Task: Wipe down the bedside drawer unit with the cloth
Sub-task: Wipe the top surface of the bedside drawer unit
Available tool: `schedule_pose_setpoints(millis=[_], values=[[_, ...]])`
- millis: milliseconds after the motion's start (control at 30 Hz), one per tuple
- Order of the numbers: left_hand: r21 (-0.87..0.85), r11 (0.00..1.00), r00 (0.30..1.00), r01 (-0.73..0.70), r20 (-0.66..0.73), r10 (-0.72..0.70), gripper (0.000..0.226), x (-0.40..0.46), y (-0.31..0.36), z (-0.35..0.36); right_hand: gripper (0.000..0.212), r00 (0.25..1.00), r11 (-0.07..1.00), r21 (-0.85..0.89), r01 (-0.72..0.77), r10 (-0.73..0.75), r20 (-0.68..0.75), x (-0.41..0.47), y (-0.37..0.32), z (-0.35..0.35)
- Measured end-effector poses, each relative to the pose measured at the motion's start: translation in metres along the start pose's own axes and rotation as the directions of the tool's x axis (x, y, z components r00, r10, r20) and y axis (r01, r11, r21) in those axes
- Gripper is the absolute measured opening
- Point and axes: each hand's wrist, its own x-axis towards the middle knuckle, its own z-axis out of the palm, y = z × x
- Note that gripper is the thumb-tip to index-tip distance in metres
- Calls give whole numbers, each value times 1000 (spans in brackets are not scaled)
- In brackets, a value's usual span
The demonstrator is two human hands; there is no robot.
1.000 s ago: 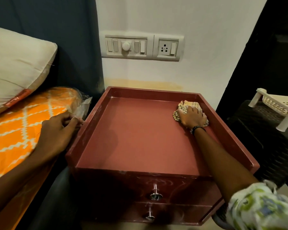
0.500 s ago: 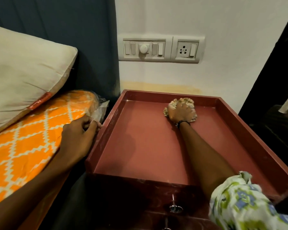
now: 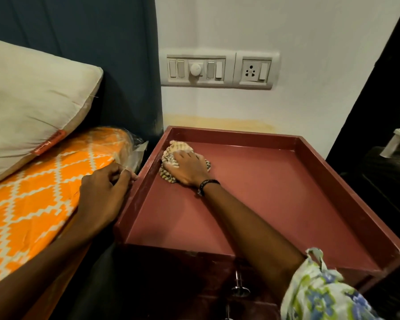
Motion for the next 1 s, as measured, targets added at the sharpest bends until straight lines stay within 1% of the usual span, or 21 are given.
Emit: schedule_pose_setpoints(millis=[133, 233, 300, 367, 467, 500, 533, 567, 633, 700, 733, 800, 867, 933, 1000], values=[[8, 1000, 1000, 7, -1, -7, 26, -1, 1, 0, 53, 993, 993, 38, 113, -114, 22, -56, -20, -11], [26, 1000, 1000, 4, 0, -4, 29, -2, 2, -1, 59, 978, 978, 65, 199, -203, 53, -105, -38, -21], [30, 1000, 1000, 5, 5, -5, 31, -2, 3, -1, 63, 968, 969, 95, 227, -235, 86, -130, -49, -28], [34, 999, 1000, 2, 0, -2, 26, -3, 3, 0, 64, 957, 961, 112, 254, -267, 117, -146, -55, -30], [8, 1000, 1000, 13, 17, -13, 26, -2, 3, -1, 56, 923, 933, 117, 340, -355, 150, -158, -51, -35], [-3, 1000, 999, 26, 29, -26, 28, -1, 3, -2, 56, 913, 927, 128, 353, -371, 171, -157, -46, -37], [-2, 999, 998, 39, 40, -39, 29, -1, 2, -3, 58, 913, 931, 147, 335, -359, 196, -155, -40, -40], [-3, 999, 998, 48, 44, -48, 28, 0, 2, -4, 61, 927, 945, 155, 287, -315, 202, -150, -32, -45], [-21, 998, 997, 56, 47, -55, 28, 2, 0, -5, 60, 970, 980, 129, 153, -174, 170, -136, -7, -53], [-30, 998, 997, 55, 57, -53, 28, 0, -1, -4, 54, 994, 999, 33, -5, 1, 108, -128, 29, -60], [-31, 998, 997, 53, 60, -51, 28, 0, -1, -4, 53, 992, 996, -15, -88, 89, 88, -128, 50, -65], [-34, 998, 997, 55, 56, -53, 26, 1, -1, -2, 55, 968, 967, -85, -240, 245, 59, -141, 90, -76], [-28, 998, 998, 48, 53, -46, 25, 2, -1, -1, 56, 930, 920, -145, -363, 369, 12, -165, 121, -88], [-26, 999, 998, 38, 51, -36, 27, 2, -3, -1, 59, 888, 866, -211, -453, 459, -20, -191, 138, -96], [-25, 999, 998, 32, 54, -31, 28, 2, -3, -3, 65, 861, 828, -252, -501, 507, -48, -218, 135, -100]])
